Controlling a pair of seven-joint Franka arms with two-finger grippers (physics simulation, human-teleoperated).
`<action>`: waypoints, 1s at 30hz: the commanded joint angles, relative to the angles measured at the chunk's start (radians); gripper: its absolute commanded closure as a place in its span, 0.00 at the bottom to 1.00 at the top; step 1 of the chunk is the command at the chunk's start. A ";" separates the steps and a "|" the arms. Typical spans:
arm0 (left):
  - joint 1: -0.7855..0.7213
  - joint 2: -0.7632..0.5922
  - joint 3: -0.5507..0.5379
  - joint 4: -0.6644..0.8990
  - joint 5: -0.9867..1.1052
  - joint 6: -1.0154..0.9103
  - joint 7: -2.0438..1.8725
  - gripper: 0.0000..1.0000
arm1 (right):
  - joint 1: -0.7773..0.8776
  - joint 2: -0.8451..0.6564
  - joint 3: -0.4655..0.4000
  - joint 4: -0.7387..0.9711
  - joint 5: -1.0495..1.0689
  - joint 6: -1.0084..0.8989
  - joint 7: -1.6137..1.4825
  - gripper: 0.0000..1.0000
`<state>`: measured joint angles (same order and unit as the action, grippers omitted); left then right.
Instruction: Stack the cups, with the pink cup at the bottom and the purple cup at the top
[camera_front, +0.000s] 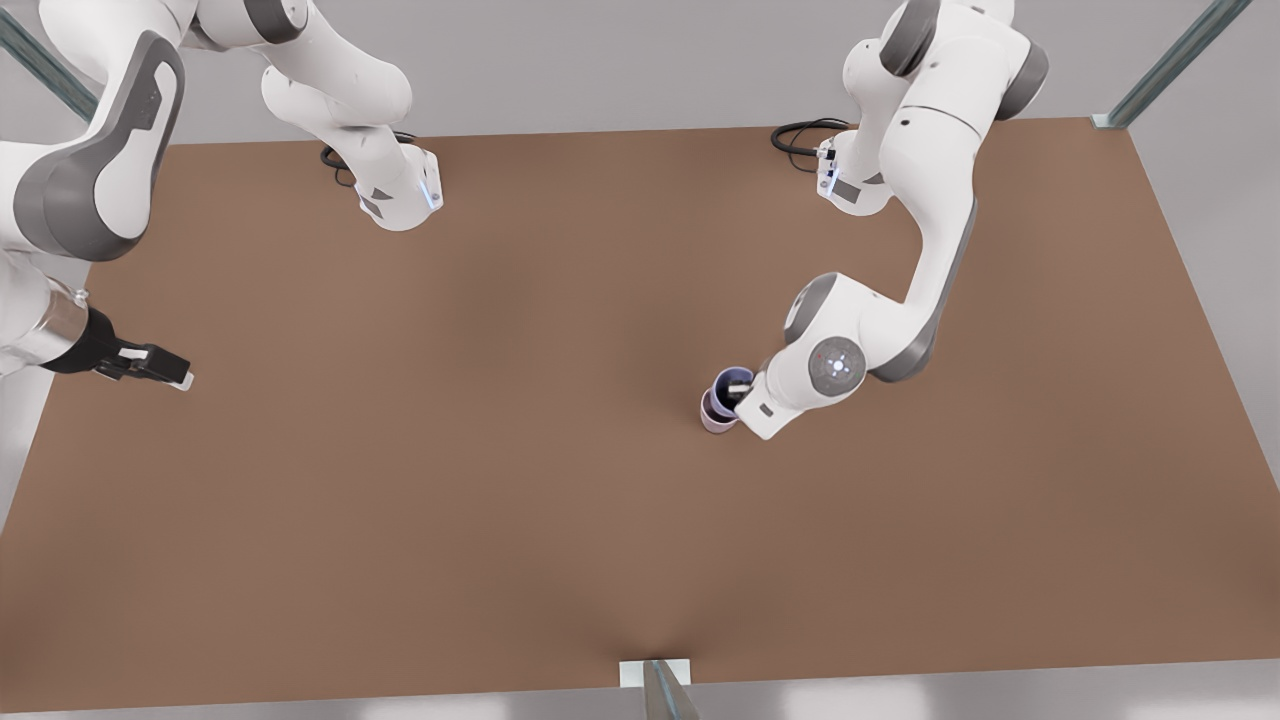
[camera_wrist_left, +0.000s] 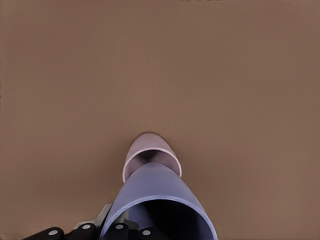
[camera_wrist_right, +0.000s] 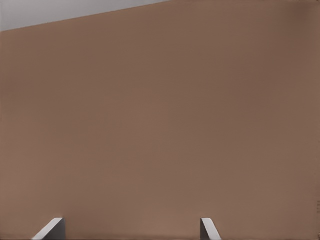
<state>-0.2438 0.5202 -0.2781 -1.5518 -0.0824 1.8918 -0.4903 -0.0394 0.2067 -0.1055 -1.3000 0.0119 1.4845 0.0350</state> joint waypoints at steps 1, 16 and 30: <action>0.000 0.006 0.000 0.001 -0.002 0.007 -0.263 0.79 | 0.000 -0.001 0.000 0.001 0.000 0.000 -0.147 0.00; -0.015 0.034 -0.003 -0.001 -0.013 0.007 -0.269 0.79 | 0.000 -0.001 -0.002 0.001 -0.004 0.000 -0.147 0.00; -0.014 0.035 0.003 -0.001 -0.002 0.006 -0.254 0.74 | -0.002 0.000 -0.002 -0.001 0.000 0.000 -0.147 0.00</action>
<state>-0.2577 0.5565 -0.2752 -1.5527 -0.0839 1.8969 -0.7059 -0.0414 0.2079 -0.1069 -1.3005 0.0095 1.4847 -0.0841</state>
